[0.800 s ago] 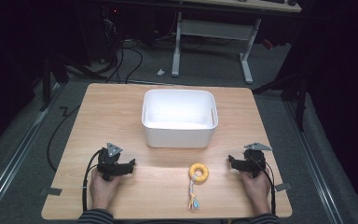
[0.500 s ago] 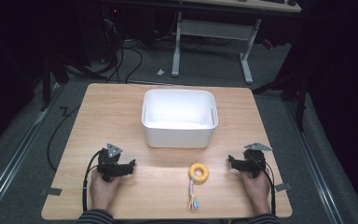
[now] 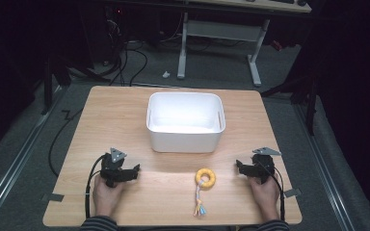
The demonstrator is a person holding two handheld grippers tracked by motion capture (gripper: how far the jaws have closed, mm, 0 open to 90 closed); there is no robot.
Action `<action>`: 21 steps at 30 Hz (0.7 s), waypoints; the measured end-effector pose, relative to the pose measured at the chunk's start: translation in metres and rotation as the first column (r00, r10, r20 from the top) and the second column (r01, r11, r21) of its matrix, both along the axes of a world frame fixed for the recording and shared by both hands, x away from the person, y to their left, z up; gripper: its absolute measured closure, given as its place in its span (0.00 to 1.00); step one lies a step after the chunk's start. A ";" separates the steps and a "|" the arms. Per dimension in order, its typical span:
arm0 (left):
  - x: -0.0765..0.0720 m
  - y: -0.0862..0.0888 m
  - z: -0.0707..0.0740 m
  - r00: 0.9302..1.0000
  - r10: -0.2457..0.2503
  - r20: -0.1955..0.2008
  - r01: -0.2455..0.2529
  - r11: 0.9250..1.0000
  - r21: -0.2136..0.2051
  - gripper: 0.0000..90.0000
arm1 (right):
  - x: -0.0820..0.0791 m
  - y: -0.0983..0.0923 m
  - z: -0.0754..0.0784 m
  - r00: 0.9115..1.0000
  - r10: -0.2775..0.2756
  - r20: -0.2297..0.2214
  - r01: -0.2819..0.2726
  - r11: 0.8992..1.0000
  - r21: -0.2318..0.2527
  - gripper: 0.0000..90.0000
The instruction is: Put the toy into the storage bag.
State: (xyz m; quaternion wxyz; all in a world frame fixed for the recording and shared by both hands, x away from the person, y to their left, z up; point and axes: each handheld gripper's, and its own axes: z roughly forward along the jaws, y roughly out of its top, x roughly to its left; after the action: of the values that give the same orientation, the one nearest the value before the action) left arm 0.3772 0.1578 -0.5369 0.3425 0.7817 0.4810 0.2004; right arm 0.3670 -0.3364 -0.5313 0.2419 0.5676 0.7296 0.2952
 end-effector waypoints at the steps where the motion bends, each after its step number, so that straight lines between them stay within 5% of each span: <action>1: 0.000 0.000 0.000 1.000 0.000 -0.001 0.000 1.000 -0.002 0.18 | 0.000 0.000 0.000 1.000 0.000 0.000 0.000 1.000 0.000 0.17; 21: 0.000 0.000 0.000 1.000 -0.001 -0.001 0.001 1.000 0.001 0.17 | -0.001 0.001 0.002 1.000 -0.001 -0.020 0.001 1.000 -0.002 0.21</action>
State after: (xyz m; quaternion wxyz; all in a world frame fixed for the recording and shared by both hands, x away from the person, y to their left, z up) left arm 0.3773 0.1576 -0.5369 0.3420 0.7822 0.4808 0.2001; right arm 0.3657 -0.3357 -0.5288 0.2350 0.5705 0.7321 0.2887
